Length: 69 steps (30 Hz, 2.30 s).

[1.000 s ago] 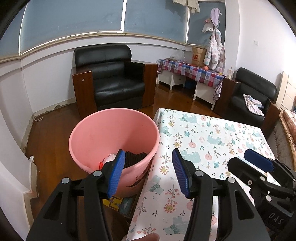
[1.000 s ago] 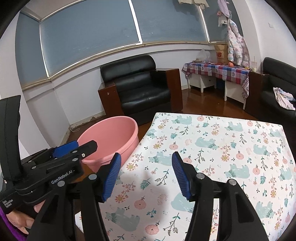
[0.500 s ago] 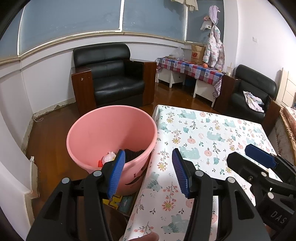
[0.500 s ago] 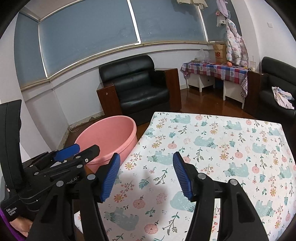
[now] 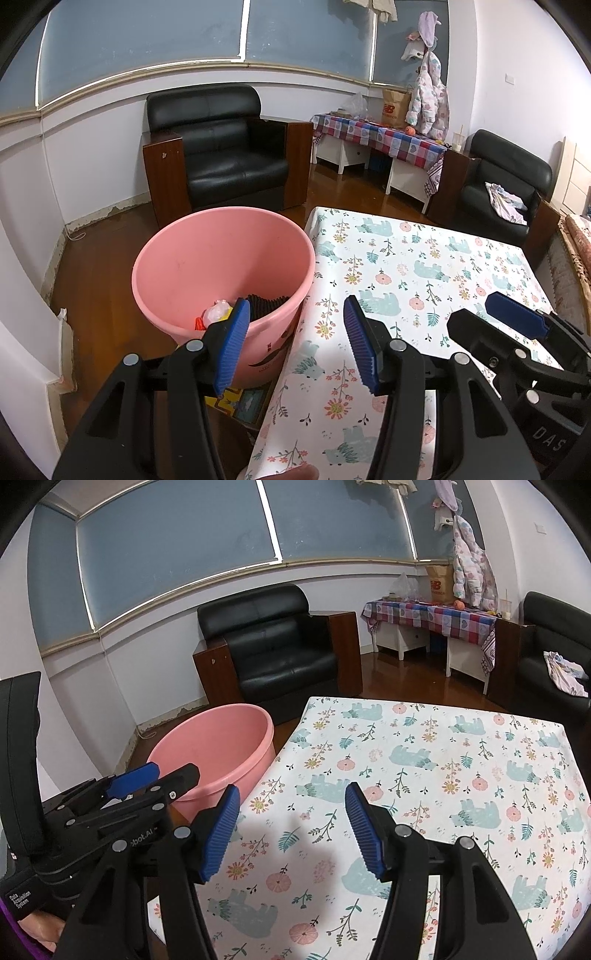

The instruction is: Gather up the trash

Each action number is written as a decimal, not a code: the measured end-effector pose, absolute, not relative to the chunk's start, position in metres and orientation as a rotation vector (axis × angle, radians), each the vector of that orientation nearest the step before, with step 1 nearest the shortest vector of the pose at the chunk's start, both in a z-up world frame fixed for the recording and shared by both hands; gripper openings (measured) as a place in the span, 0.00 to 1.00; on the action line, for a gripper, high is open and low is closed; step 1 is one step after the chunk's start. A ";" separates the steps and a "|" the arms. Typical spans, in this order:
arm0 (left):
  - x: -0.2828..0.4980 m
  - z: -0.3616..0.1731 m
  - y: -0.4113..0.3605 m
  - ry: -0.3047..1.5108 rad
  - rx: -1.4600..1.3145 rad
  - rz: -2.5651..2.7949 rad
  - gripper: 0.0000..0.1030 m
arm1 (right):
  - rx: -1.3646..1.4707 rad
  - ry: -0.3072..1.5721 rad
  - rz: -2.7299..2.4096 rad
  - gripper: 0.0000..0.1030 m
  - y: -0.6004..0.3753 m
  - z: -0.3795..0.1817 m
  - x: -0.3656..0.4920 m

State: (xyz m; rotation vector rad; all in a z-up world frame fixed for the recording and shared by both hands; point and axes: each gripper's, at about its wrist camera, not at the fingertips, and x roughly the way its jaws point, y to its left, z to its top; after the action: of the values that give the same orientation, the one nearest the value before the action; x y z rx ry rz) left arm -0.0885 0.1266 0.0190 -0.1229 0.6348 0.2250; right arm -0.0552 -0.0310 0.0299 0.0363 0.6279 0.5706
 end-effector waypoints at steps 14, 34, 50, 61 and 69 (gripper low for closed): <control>-0.089 0.017 0.128 0.635 -0.125 0.228 0.52 | 0.036 0.630 0.569 0.57 -0.029 0.028 -0.055; -0.089 0.015 0.129 0.635 -0.128 0.225 0.52 | 0.034 0.635 0.569 0.57 -0.030 0.025 -0.054; -0.089 0.015 0.130 0.637 -0.128 0.224 0.52 | 0.034 0.636 0.568 0.57 -0.031 0.024 -0.053; -0.089 0.014 0.130 0.638 -0.129 0.224 0.52 | 0.034 0.637 0.570 0.57 -0.033 0.021 -0.053; -0.089 0.013 0.131 0.638 -0.129 0.225 0.52 | 0.032 0.637 0.569 0.57 -0.034 0.018 -0.054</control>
State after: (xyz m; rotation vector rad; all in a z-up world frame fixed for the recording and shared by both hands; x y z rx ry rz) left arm -0.0889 0.1306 0.0133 -0.1292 0.6379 0.2246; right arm -0.0536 -0.0343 0.0181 0.0319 0.6373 0.5691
